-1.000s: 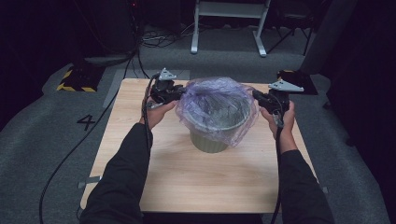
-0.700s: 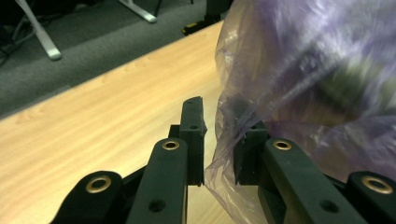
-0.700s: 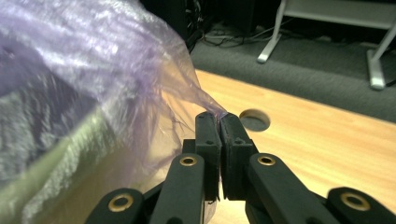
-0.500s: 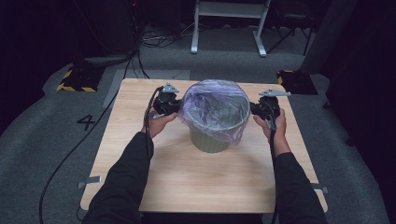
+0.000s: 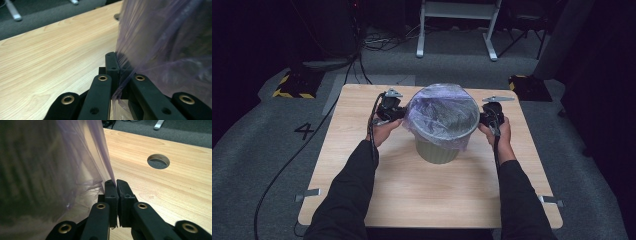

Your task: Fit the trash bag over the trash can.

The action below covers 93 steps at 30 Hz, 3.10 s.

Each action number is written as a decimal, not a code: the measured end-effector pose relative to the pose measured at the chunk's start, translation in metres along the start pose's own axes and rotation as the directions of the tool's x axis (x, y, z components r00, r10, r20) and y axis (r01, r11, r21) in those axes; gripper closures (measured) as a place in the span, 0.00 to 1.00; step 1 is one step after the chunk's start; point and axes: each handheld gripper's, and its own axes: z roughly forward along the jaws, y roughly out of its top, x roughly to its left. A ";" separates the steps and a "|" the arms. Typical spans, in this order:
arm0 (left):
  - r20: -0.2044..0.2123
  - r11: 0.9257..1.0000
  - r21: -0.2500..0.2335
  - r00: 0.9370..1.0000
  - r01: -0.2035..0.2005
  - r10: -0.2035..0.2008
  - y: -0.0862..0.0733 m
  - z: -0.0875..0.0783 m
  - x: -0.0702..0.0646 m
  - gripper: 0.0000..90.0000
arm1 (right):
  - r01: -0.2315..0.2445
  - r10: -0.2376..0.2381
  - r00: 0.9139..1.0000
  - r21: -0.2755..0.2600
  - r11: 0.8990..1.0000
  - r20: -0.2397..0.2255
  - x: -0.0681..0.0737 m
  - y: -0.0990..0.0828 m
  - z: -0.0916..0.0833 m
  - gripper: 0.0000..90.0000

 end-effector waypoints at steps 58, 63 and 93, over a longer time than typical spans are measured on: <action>0.054 0.933 -0.171 0.943 -0.317 0.330 -0.054 -0.089 -0.070 0.41 | 0.421 -0.461 0.882 -0.277 0.864 -0.099 0.055 -0.047 -0.104 0.51; 0.059 0.919 -0.148 0.924 -0.367 0.378 -0.053 -0.079 -0.076 0.75 | 0.452 -0.498 0.862 -0.301 0.840 -0.096 0.061 -0.049 -0.102 0.84; 0.083 0.946 0.048 0.945 -0.321 0.317 -0.087 -0.022 -0.058 1.00 | 0.405 -0.399 0.899 -0.003 0.914 -0.181 0.041 -0.090 -0.040 1.00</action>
